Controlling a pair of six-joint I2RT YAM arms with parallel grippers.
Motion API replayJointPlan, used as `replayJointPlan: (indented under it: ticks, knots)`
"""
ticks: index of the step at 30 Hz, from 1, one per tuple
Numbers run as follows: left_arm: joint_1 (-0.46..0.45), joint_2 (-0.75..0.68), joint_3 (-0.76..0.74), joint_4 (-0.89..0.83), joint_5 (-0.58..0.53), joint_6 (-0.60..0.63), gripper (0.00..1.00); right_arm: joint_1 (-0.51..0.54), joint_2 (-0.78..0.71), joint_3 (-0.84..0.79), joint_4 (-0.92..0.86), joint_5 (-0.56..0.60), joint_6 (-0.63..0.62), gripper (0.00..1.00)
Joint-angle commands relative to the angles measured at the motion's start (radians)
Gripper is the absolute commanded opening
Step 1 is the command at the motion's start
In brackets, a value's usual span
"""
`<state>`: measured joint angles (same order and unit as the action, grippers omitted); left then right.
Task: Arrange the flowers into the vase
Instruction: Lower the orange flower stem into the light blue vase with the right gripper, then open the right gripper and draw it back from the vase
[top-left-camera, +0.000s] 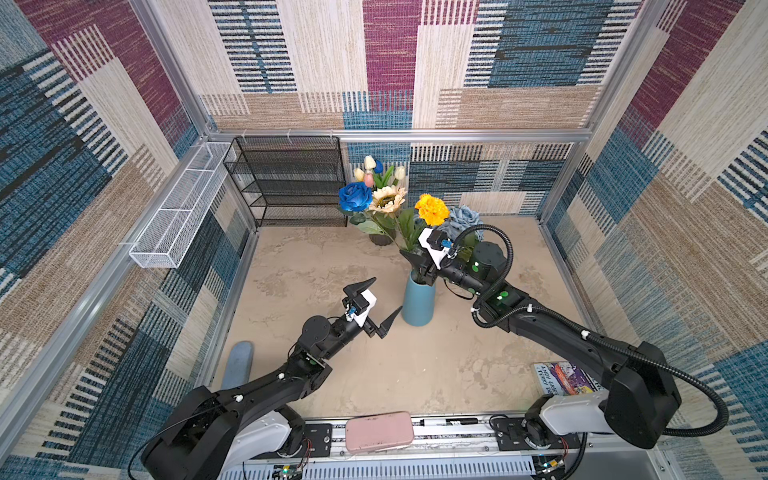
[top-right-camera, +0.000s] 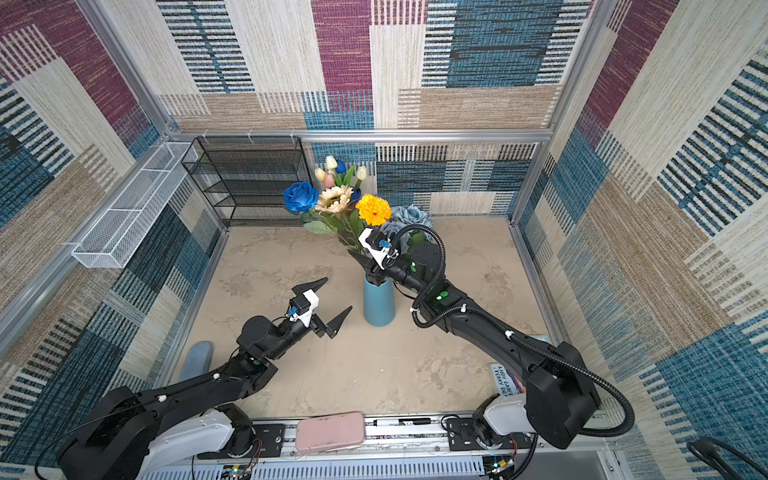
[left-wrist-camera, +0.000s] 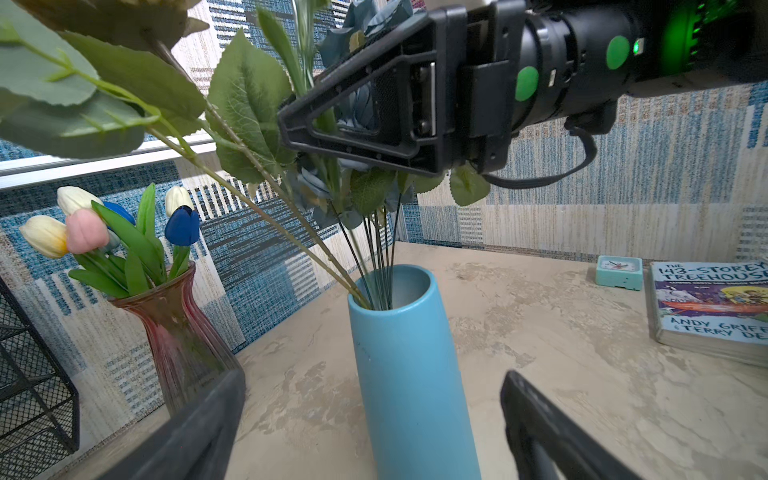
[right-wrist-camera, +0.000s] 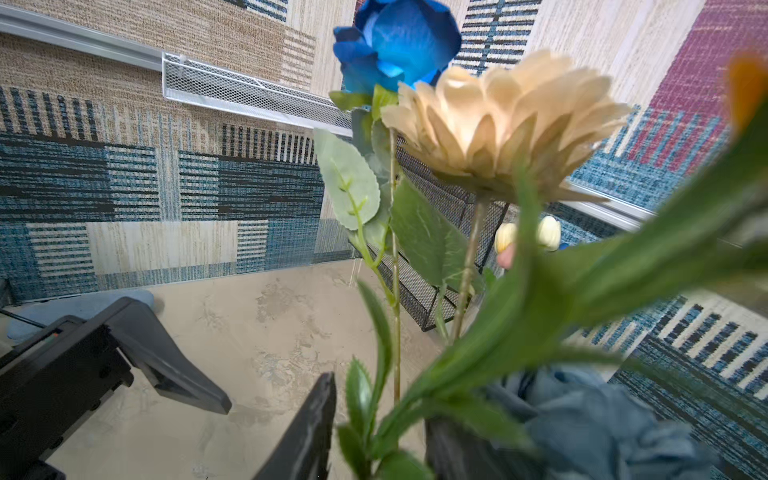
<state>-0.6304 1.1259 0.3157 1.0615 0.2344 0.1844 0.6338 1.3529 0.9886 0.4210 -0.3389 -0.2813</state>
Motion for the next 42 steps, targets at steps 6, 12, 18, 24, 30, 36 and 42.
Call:
replayJointPlan:
  ticks: [6,12,18,24,30,36,42]
  knots:
    - [0.001,0.002,0.007,0.050,-0.010,-0.019,0.99,0.004,-0.059,0.001,-0.019,0.000,-0.017,0.58]
    - [0.001,-0.007,0.020,0.028,-0.006,-0.011,0.99,0.004,-0.107,-0.023,-0.055,-0.009,-0.037,0.80]
    - [0.001,-0.002,0.026,0.026,0.002,-0.016,0.99,0.019,-0.085,-0.031,-0.127,0.005,-0.052,0.91]
    - [0.001,0.001,0.027,0.017,0.005,-0.017,0.99,0.065,-0.085,0.005,-0.230,0.056,-0.084,0.96]
    - [0.001,0.019,0.031,0.034,0.013,-0.022,0.99,0.080,-0.093,0.051,-0.289,0.113,-0.083,1.00]
    - [0.001,0.023,0.033,0.034,0.016,-0.022,0.99,0.080,-0.106,0.089,-0.289,0.122,-0.068,1.00]
    - [0.001,0.001,0.030,0.016,0.006,-0.013,0.99,0.081,-0.138,0.156,-0.386,-0.032,-0.146,1.00]
